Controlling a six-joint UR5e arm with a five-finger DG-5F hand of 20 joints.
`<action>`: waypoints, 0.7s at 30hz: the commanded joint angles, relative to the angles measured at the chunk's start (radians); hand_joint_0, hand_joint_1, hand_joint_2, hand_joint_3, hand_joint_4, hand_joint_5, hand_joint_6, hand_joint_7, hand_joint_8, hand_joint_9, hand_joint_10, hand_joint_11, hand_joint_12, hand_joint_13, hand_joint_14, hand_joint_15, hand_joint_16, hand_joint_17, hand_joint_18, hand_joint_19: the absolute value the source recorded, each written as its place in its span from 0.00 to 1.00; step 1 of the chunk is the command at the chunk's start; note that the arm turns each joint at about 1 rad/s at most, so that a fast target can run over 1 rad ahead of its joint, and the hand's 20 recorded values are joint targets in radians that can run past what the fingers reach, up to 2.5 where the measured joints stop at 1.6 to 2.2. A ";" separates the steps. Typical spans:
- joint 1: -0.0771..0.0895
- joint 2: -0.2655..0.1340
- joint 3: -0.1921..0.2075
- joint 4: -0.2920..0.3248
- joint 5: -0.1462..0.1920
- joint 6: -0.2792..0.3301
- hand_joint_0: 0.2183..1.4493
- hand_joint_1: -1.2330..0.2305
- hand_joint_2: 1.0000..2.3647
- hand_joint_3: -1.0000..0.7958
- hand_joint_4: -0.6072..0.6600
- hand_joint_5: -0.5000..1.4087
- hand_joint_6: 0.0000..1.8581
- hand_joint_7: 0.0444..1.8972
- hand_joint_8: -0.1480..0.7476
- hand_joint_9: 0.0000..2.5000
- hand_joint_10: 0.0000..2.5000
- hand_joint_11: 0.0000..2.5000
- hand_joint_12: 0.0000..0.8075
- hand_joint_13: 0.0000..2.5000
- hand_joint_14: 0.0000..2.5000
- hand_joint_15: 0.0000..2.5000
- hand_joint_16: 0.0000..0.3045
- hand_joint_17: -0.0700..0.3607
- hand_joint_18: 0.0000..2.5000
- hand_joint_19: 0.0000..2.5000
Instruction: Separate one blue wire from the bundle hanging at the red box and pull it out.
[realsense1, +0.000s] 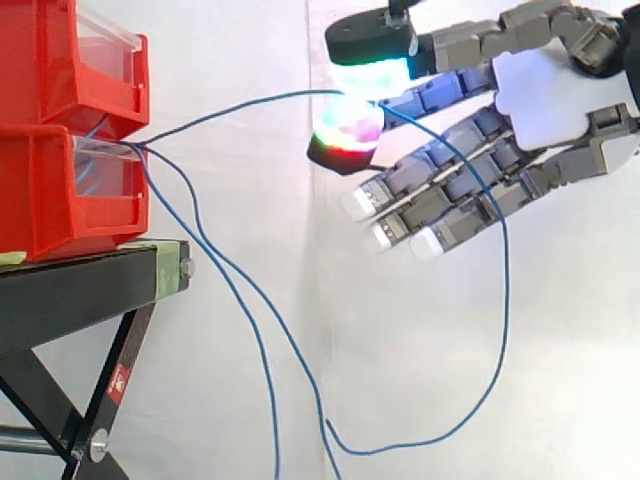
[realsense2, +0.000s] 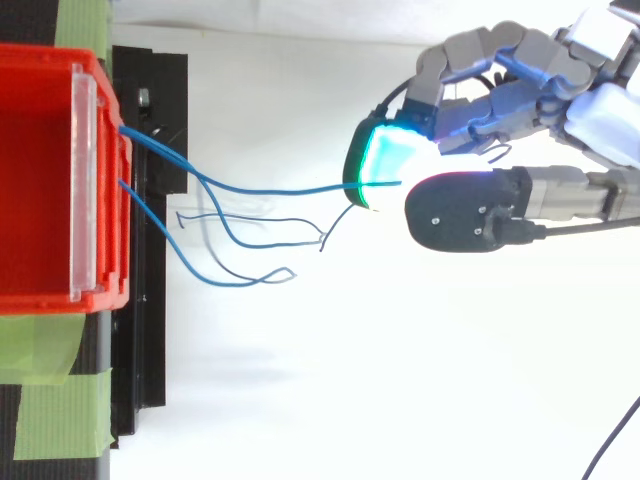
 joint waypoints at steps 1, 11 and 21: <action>0.006 0.000 -0.020 0.017 0.000 0.004 0.31 0.26 0.00 0.55 0.24 0.22 0.47 0.54 0.53 0.30 0.00 0.14 0.57 0.19 0.00 0.16 0.20 0.48 0.27 0.15; 0.026 0.000 -0.087 0.037 0.000 0.052 0.31 0.26 0.00 0.55 0.24 0.22 0.47 0.54 0.54 0.31 0.00 0.14 0.57 0.20 0.00 0.16 0.20 0.48 0.28 0.15; 0.039 0.000 -0.136 0.051 0.011 0.110 0.31 0.26 0.00 0.55 0.24 0.22 0.47 0.54 0.54 0.31 0.00 0.15 0.57 0.20 0.00 0.16 0.20 0.48 0.28 0.15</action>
